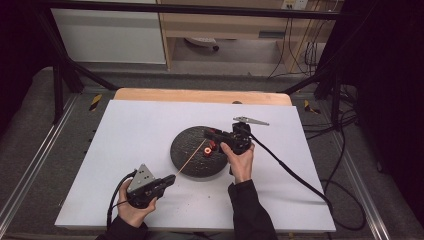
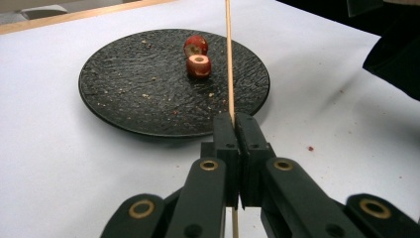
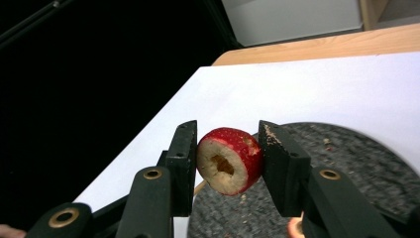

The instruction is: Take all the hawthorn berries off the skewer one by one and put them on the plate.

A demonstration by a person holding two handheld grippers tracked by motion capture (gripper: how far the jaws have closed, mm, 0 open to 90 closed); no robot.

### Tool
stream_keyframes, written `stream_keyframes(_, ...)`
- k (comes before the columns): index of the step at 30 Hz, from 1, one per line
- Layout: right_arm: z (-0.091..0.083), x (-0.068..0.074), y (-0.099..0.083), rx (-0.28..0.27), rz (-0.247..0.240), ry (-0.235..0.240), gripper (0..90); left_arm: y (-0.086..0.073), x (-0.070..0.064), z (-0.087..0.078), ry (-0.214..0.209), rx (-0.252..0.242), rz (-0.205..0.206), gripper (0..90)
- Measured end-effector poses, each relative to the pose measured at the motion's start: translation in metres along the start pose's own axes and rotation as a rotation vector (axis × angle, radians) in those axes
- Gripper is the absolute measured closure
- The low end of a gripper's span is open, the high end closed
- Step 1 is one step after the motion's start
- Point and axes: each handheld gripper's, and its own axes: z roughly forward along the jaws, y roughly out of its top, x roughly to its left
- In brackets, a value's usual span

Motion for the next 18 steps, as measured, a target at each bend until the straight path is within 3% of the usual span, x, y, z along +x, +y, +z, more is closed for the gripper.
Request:
stream_keyframes(10,-0.003,-0.013,0.015,-0.002,-0.017,-0.053,61.4,0.000,0.002,-0.001,0.003,-0.003,-0.006,88.6)
stream_keyframes(18,0.000,-0.018,0.011,0.030,-0.044,-0.072,61.3,0.001,0.004,-0.003,0.009,-0.007,-0.014,88.6)
